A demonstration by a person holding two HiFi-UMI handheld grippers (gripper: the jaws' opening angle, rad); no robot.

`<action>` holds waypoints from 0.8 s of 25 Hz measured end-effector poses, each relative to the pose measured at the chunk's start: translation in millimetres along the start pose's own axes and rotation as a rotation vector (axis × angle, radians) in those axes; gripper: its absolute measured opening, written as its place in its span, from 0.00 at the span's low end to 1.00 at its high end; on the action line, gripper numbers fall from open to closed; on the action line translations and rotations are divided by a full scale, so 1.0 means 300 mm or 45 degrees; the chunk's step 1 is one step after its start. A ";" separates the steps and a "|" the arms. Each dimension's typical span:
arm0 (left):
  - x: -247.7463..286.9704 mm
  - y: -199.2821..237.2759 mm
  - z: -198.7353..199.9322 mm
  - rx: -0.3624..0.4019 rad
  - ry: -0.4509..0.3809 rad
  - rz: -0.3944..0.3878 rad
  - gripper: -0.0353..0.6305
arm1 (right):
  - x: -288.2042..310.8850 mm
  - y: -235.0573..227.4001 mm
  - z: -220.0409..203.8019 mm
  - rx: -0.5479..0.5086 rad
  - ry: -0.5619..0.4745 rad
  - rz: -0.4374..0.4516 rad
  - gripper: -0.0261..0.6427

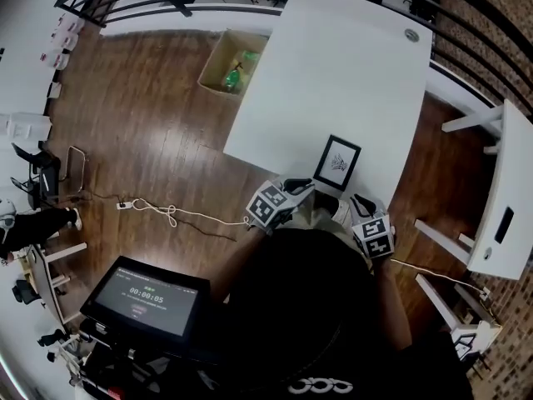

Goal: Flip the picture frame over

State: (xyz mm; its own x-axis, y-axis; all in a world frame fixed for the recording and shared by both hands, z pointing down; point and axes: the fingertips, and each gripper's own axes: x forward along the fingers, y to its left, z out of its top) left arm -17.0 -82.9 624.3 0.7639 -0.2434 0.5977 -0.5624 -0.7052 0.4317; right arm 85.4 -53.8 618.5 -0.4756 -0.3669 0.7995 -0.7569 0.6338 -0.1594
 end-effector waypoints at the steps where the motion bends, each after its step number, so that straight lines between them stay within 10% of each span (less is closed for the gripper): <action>1: 0.010 -0.002 -0.012 0.004 0.021 -0.004 0.14 | 0.010 0.005 -0.018 0.005 0.027 0.006 0.09; 20: 0.161 0.084 -0.184 0.104 0.420 -0.062 0.26 | 0.236 0.011 -0.156 0.172 0.300 0.050 0.23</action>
State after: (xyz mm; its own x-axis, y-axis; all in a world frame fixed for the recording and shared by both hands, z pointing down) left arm -11.8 -75.6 701.2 0.6380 0.0109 0.7699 -0.4908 -0.7647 0.4176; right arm 70.2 -45.8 701.7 -0.4006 -0.1651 0.9013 -0.8004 0.5419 -0.2564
